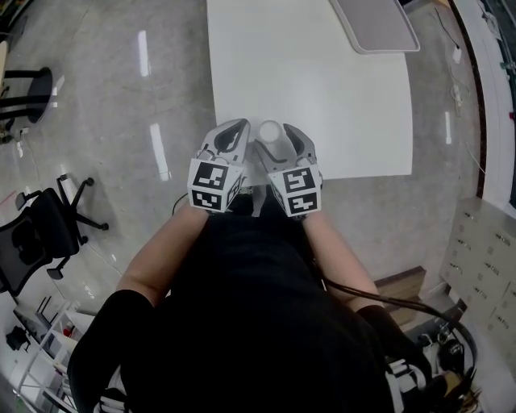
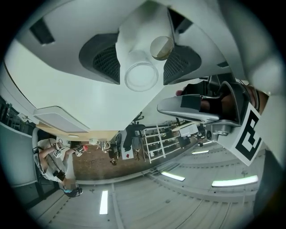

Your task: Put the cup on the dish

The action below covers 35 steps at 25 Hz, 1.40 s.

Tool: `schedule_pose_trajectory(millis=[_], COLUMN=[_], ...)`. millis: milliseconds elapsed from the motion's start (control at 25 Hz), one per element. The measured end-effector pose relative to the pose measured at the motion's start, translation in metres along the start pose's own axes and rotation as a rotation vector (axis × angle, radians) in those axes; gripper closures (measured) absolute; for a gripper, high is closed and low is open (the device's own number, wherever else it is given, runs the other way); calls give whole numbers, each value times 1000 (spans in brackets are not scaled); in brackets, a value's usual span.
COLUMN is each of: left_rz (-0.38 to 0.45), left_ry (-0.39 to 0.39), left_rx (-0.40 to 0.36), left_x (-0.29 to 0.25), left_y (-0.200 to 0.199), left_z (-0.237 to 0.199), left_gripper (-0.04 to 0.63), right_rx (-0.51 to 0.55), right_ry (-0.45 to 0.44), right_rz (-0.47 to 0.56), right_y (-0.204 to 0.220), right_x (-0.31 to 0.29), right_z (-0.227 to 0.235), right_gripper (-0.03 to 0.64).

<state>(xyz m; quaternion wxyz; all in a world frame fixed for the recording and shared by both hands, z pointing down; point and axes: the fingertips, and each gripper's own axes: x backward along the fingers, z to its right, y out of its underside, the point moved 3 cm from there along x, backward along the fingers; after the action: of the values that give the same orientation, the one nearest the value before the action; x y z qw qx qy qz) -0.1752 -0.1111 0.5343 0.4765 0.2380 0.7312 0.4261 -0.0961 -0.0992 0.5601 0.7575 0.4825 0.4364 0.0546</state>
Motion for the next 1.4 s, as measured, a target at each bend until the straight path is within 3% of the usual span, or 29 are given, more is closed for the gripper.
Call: schedule_pose_trajectory(millis=[640, 1400], left_rz=[-44, -49], left_ry=[-35, -38], left_rx=[38, 40], left_x=[-22, -20], left_y=[15, 16], left_z=[-18, -16], left_gripper=[588, 588], right_rx=[66, 128], right_ry=[-40, -30], right_rz=[-113, -105], right_y=[27, 19], right_x=[-49, -54], right_z=[7, 4], right_gripper=[365, 367])
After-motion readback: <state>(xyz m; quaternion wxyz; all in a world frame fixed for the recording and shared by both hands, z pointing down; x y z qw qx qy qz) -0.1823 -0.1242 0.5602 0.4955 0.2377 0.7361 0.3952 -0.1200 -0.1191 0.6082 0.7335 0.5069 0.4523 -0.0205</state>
